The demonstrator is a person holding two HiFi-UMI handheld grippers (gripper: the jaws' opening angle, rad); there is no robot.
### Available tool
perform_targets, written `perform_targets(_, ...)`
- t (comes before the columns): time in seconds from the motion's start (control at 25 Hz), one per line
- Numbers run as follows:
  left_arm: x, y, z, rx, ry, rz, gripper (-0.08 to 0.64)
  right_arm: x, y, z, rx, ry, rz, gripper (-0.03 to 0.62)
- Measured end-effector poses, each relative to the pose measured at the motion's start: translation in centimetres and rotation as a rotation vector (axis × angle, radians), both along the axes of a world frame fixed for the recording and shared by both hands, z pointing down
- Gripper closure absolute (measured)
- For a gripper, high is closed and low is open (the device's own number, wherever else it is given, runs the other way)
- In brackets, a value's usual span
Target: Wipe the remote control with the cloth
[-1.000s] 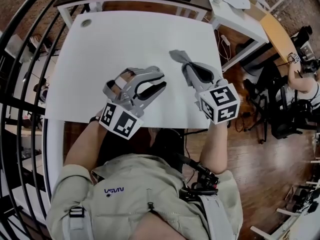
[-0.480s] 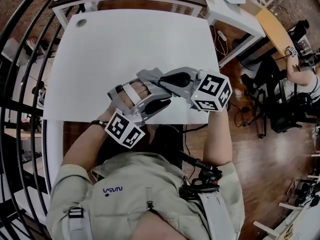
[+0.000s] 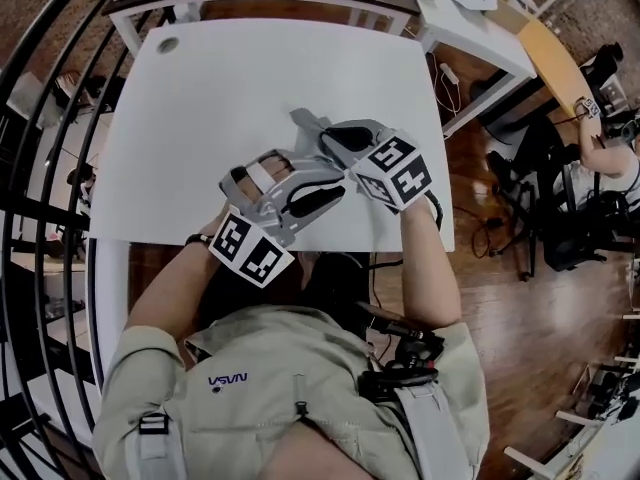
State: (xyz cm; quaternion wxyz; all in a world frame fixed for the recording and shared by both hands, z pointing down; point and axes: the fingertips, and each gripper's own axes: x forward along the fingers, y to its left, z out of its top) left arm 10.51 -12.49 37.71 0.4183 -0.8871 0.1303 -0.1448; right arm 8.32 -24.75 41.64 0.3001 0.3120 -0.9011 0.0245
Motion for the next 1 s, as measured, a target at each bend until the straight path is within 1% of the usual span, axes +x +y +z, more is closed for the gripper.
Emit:
perform_targets(0.12,-0.6,-3.7,0.3,-0.055,0.036,-0.071,0.448,1.1,-1.1,-0.8,0.059,-0.049,0.093,0.574)
perform_targets(0.16,-0.9,-5.0,0.8,-0.061,0.031,-0.094,0.449,1.2,-1.3,-0.7,0.07,-0.054,0.115,0.574)
perform_targets(0.24,-1.2,-7.2,2.3,-0.061,-0.003,-0.13,0.449,1.3,-1.5,-0.3,0.078,-0.052,0.14,0.574)
perform_targets(0.32,-1.3,-8.7,3.4,-0.085,-0.036,-0.156,0.453,1.4,-1.5,0.1,0.077,-0.041,0.15,0.574)
perform_targets(0.4,-1.2,-9.3,4.5,-0.125,-0.066,-0.158,0.454,1.4,-1.5,0.4,0.07,-0.03,0.154,0.574)
perform_targets(0.48,-1.0,-9.1,5.5,-0.181,-0.095,-0.143,0.457,1.5,-1.6,0.9,0.052,-0.023,0.153,0.571)
perform_targets(0.56,-0.9,-8.8,6.1,-0.226,-0.118,-0.134,0.387,1.4,-1.6,1.5,0.023,-0.011,0.146,0.563)
perform_targets(0.6,-0.8,-8.7,6.2,-0.252,-0.12,-0.131,0.383,1.4,-1.6,1.8,0.009,-0.003,0.143,0.554)
perform_targets(0.64,-0.8,-8.5,6.1,-0.288,-0.115,-0.129,0.365,1.3,-1.5,2.1,-0.004,0.004,0.14,0.531)
perform_targets(0.76,-1.2,-8.0,6.0,-0.431,-0.082,-0.117,0.276,1.1,-1.1,2.5,-0.028,0.002,0.132,0.445)
perform_targets(0.84,-1.7,-7.8,5.9,-0.529,-0.036,-0.105,0.256,1.2,-0.8,2.0,-0.021,-0.011,0.132,0.439)
perform_targets(0.92,-2.1,-8.0,4.6,-0.596,0.039,-0.105,0.242,1.6,-0.6,0.8,0.005,-0.041,0.144,0.439)
perform_targets(0.96,-2.2,-8.2,3.5,-0.615,0.089,-0.115,0.242,2.1,-0.5,0.0,0.027,-0.065,0.162,0.439)
perform_targets(1.0,-2.4,-8.6,2.4,-0.625,0.148,-0.133,0.258,2.8,-0.5,-0.9,0.056,-0.092,0.19,0.439)
